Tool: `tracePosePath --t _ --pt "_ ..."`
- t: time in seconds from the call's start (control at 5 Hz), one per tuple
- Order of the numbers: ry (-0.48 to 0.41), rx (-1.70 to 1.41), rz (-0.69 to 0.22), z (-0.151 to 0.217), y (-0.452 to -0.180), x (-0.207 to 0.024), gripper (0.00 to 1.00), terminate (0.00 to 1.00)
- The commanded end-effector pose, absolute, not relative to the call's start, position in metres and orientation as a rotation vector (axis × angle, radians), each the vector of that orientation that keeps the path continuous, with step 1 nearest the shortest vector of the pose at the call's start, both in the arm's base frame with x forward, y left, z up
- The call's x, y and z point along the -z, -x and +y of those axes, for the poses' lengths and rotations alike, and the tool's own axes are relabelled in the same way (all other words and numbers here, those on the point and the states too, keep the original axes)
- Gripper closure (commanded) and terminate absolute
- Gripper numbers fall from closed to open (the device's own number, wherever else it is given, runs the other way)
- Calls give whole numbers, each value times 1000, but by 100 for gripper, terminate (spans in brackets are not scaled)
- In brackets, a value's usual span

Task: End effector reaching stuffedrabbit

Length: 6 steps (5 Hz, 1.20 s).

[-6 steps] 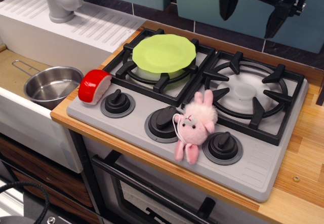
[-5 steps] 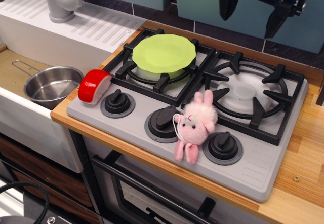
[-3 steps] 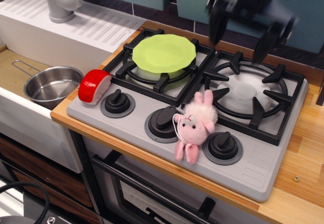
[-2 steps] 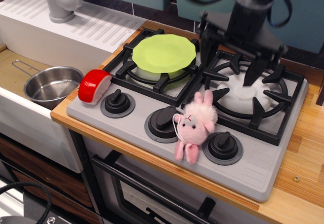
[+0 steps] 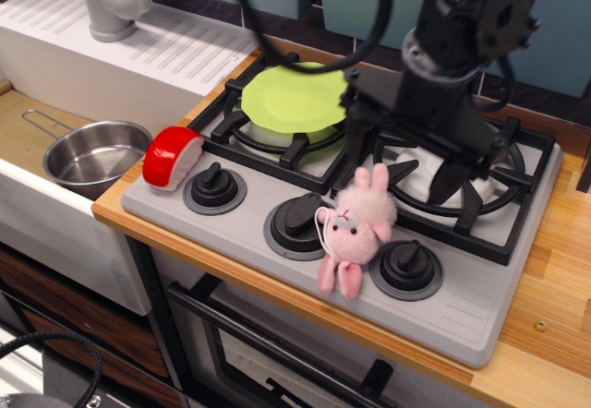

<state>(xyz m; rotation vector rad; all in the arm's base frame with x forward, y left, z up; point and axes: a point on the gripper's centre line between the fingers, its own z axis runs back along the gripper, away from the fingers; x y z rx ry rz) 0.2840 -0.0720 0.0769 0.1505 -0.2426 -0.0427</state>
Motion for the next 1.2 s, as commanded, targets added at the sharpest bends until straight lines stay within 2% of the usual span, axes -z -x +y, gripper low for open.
tracePosePath --t 0.0,0.6,1.0 --pt "-119 73 -330 -62 -273 -69 0 0" --pt "-92 69 -380 -63 -257 -23 0 0" --pt "-74 90 -368 -64 -258 -17 0 0"
